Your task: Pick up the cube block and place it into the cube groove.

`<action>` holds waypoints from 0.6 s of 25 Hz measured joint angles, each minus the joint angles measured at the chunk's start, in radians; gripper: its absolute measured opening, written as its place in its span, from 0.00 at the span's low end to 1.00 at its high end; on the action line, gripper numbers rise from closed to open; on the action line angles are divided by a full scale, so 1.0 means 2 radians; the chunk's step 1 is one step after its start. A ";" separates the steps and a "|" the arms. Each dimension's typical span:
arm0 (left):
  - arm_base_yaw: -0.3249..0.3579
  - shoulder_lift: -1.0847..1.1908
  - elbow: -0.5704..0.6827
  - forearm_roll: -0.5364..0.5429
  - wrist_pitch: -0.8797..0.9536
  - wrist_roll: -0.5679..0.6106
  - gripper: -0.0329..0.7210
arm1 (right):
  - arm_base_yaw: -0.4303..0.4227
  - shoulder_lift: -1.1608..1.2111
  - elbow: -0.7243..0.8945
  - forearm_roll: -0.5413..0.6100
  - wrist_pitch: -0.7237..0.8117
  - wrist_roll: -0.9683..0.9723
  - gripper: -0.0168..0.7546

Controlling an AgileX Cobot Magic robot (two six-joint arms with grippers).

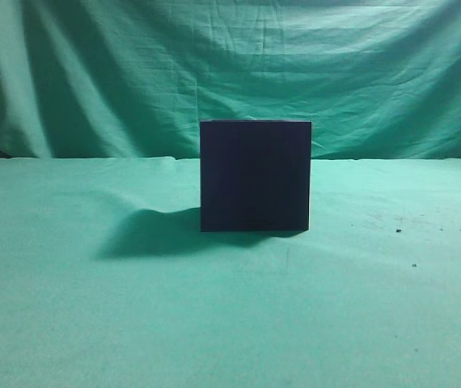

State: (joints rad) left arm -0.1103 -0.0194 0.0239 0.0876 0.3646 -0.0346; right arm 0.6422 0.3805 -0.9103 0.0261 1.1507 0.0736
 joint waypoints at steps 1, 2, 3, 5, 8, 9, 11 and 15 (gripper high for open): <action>0.000 0.000 0.000 0.000 0.000 0.000 0.04 | 0.000 0.000 0.010 0.000 -0.005 -0.011 0.02; 0.000 0.000 0.000 0.000 0.000 0.000 0.04 | 0.000 0.000 0.022 -0.001 -0.015 -0.019 0.02; 0.000 0.000 0.000 0.000 0.000 0.000 0.04 | -0.001 -0.001 0.036 -0.005 -0.032 -0.025 0.02; 0.000 0.000 0.000 0.000 0.000 0.000 0.04 | -0.018 -0.014 0.069 -0.009 -0.083 -0.028 0.02; 0.000 0.000 0.000 0.000 0.000 0.000 0.04 | -0.075 -0.048 0.133 -0.007 -0.173 -0.030 0.02; 0.000 0.000 0.000 0.000 0.000 0.000 0.04 | -0.093 -0.062 0.158 -0.004 -0.203 -0.030 0.02; 0.000 0.000 0.000 0.000 0.000 0.000 0.04 | -0.137 -0.088 0.204 -0.001 -0.248 -0.030 0.02; 0.000 0.000 0.000 0.000 0.000 0.000 0.04 | -0.202 -0.145 0.293 0.000 -0.307 -0.030 0.02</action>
State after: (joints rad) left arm -0.1103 -0.0194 0.0239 0.0876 0.3646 -0.0346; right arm 0.2372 0.0905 -0.3234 0.0254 0.5366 0.0126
